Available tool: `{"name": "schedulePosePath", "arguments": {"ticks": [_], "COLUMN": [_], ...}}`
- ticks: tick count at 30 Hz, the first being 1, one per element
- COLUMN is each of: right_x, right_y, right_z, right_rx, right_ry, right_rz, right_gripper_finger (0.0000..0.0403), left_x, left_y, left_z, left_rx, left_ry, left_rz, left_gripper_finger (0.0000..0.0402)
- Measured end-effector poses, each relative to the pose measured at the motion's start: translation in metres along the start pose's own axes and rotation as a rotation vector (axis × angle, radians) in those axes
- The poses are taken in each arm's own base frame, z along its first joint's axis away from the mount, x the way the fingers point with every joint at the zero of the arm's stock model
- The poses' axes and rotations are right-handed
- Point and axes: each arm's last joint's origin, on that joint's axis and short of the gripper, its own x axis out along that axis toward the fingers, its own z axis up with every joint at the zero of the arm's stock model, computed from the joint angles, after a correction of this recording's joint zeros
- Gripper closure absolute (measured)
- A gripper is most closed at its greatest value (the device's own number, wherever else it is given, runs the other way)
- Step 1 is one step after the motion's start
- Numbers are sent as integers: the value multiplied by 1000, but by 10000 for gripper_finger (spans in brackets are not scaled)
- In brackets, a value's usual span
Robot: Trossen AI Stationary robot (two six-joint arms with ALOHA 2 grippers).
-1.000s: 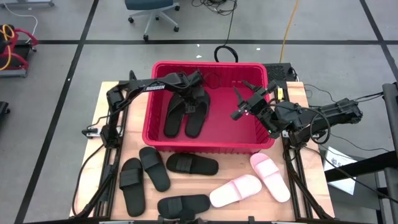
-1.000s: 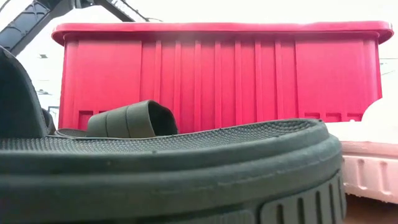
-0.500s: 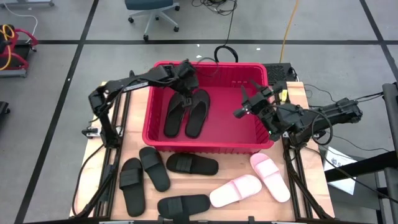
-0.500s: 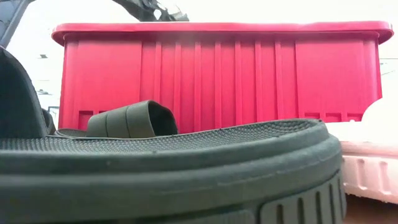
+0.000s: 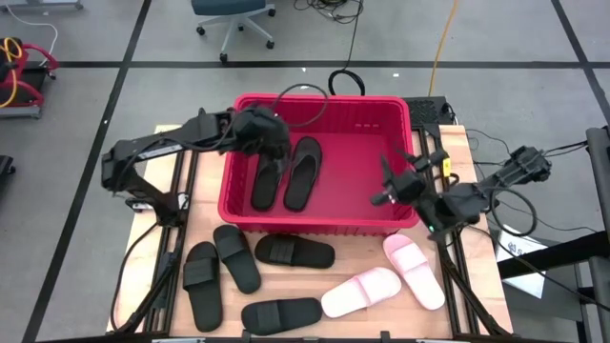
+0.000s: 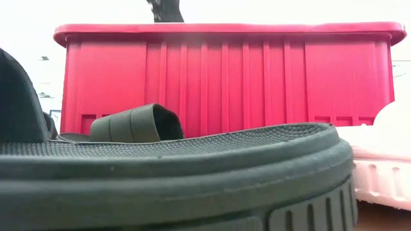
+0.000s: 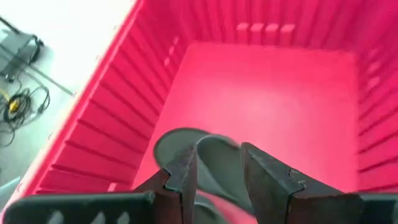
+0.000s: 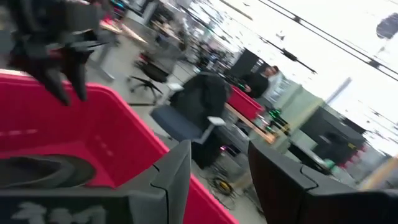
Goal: Pick and place slides into bin
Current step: Put the pink slide into the red bin
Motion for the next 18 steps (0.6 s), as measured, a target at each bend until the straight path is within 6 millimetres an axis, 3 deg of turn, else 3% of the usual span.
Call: {"name": "schedulePosePath", "arguments": {"ticks": [8, 18], "right_x": [-56, -128], "right_y": [3, 17], "right_z": [-2, -48], "right_rx": [-13, 51], "right_ry": [-130, -280], "right_rz": [199, 461], "right_gripper_finger": [250, 250], "left_x": [-37, -57], "left_y": [-40, -82], "left_z": [4, 5], "left_rx": [37, 124], "left_ry": [-92, -147], "left_rz": [-91, -213], "left_gripper_finger": [279, 279]}}
